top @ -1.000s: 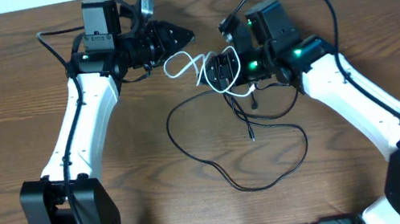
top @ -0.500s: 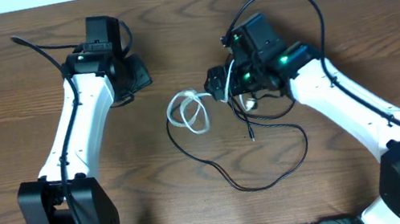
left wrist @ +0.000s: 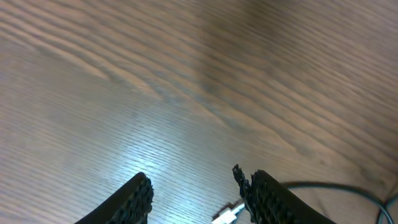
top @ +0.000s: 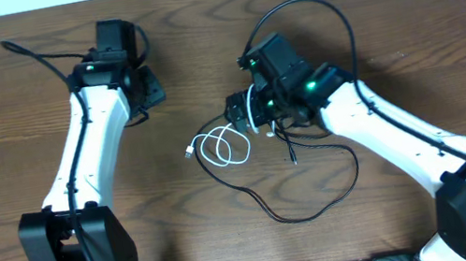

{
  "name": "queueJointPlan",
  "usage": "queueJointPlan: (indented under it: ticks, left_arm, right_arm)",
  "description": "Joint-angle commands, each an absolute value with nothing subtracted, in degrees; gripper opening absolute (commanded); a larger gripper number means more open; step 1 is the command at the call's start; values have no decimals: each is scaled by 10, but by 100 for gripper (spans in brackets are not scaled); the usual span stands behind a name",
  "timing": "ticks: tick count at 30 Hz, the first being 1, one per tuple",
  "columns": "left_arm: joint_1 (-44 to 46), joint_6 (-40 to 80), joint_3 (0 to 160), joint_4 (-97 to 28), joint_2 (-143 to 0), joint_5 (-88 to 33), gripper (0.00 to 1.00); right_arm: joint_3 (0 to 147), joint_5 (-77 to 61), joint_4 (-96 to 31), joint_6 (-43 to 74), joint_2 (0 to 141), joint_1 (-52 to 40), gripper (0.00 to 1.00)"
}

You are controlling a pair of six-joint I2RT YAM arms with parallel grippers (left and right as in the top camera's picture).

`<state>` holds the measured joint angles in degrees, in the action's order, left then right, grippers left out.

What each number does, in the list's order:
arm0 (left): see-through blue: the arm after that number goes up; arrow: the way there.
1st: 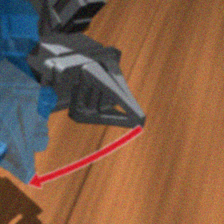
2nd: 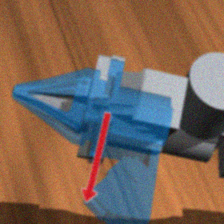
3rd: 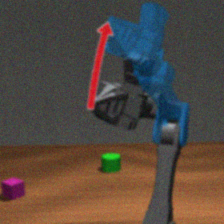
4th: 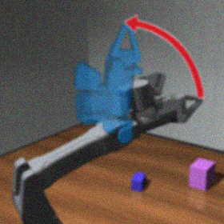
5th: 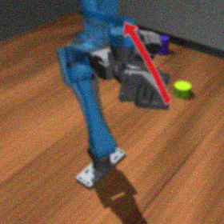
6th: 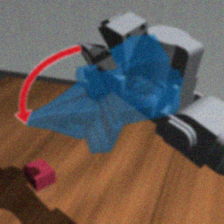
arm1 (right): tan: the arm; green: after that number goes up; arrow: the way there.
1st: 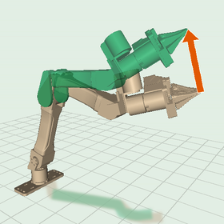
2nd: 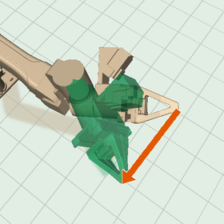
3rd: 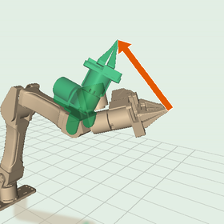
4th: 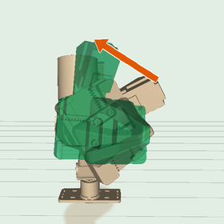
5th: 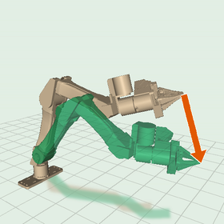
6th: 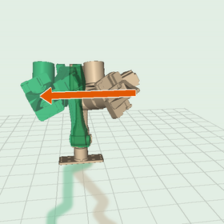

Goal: Untangle cables

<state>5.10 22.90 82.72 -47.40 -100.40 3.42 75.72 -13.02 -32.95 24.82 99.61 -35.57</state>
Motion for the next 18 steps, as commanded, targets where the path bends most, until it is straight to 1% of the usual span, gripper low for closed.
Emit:
queueJointPlan:
  ticks: [1, 5, 9, 13, 18]
  left_arm:
    - [18, 258, 827, -476, -1000, 45, 52]
    - [-15, 258, 827, -479, -1000, 17, 52]
    - [-35, 258, 827, -487, -1000, 15, 52]
    - [-38, 258, 827, -490, -1000, 15, 52]
    - [-38, 258, 827, -490, -1000, 15, 52]
  right_arm:
    - [760, -136, -322, 250, 1030, -385, 91]
    - [760, -144, -307, 281, 1063, -405, 89]
    - [760, -170, -283, 292, 1100, -422, 87]
    - [760, -192, -257, 311, 1146, -436, 81]
    - [760, -192, -241, 313, 1177, -441, 79]
